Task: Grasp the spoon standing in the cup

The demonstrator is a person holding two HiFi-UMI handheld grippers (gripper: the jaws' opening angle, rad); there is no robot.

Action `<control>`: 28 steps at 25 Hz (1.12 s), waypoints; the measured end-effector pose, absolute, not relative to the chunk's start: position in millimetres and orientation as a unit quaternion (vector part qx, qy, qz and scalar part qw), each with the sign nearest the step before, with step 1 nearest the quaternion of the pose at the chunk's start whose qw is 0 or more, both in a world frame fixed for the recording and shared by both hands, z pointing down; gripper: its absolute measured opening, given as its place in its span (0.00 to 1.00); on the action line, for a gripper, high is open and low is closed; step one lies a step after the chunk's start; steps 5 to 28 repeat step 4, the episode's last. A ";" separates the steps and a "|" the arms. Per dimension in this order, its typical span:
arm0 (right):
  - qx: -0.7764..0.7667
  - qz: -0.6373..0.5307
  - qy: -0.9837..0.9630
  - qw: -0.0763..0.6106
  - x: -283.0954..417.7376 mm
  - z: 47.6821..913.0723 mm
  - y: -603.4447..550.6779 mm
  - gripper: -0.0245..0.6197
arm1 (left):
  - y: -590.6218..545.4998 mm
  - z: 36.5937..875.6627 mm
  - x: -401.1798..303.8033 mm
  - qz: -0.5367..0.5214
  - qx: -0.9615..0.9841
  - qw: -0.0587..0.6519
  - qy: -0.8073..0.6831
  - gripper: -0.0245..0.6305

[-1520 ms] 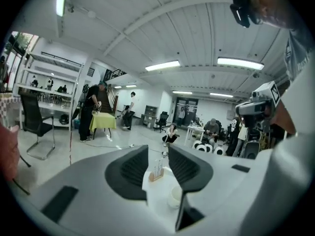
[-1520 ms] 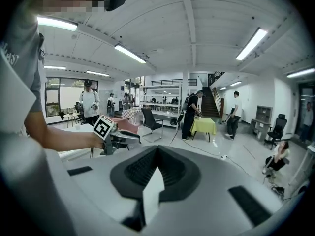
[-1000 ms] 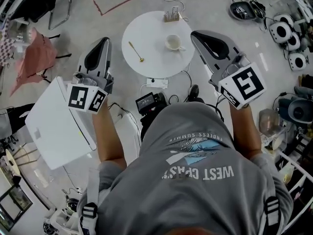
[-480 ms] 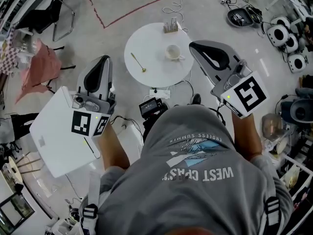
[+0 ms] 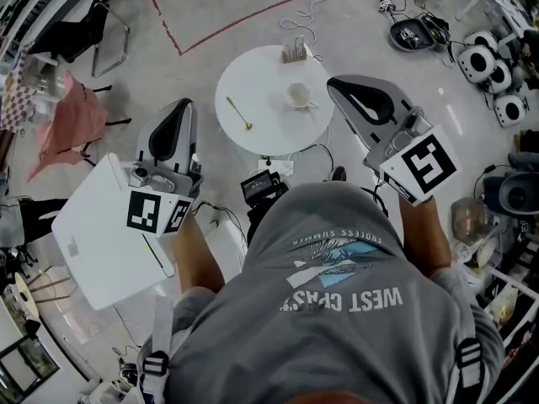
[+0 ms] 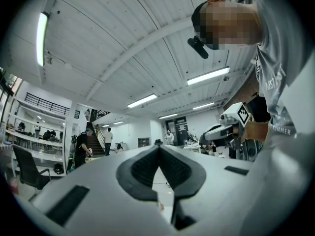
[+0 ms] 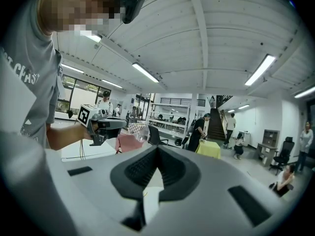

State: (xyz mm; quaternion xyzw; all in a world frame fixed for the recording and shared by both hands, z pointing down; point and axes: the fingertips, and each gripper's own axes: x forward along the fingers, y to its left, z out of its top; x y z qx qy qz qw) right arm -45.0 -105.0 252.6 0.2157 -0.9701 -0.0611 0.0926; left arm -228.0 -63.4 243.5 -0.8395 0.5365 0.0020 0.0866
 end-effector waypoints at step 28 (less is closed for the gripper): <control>0.216 -0.061 -0.970 0.095 -46.7 253.3 -105.1 0.04 | -64.3 246.9 -229.1 0.001 -0.840 0.083 0.536 0.04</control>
